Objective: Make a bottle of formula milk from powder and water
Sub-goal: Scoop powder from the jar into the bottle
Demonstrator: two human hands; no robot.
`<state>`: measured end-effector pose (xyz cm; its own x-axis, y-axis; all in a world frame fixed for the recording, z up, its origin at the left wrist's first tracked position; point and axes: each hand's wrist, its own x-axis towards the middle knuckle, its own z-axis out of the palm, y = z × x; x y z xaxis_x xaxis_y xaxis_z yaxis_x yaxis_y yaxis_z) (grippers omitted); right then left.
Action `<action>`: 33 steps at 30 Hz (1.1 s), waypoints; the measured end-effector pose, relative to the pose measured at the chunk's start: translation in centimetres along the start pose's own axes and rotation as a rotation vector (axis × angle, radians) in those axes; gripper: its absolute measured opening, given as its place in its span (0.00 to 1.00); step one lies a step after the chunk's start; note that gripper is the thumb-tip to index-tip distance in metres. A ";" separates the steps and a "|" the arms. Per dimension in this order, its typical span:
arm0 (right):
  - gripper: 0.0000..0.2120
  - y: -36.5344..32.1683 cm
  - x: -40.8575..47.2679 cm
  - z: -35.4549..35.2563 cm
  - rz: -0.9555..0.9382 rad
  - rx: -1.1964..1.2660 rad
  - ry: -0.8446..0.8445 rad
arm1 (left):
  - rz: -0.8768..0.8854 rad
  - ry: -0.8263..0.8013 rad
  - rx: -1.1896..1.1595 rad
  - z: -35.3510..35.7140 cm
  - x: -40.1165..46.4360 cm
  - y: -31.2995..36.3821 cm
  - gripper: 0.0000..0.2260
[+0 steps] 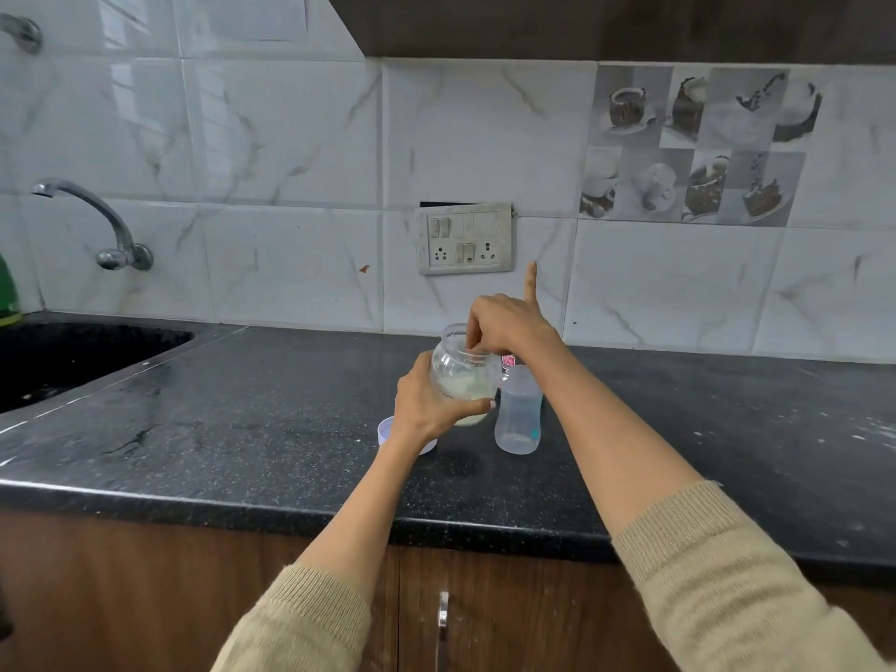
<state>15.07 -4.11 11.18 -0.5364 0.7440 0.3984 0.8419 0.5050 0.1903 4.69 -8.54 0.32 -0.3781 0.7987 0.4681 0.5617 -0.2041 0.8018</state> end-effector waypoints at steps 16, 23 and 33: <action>0.07 0.6 0.4 -0.3 0.028 0.292 -0.017 | -0.004 0.011 0.006 0.1 0.1 -0.5 0.39; 0.06 0.3 0.1 0.1 -0.074 0.075 -0.058 | -0.003 0.000 -0.016 0.3 0.0 -0.3 0.37; 0.10 1.4 1.0 0.3 0.062 0.377 -0.391 | -0.013 0.007 0.007 0.4 -0.4 -0.4 0.38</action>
<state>15.73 -2.53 11.54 -0.5290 0.8483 0.0216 0.8315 0.5233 -0.1864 4.97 -8.55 -0.34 -0.3906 0.7972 0.4603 0.5616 -0.1898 0.8053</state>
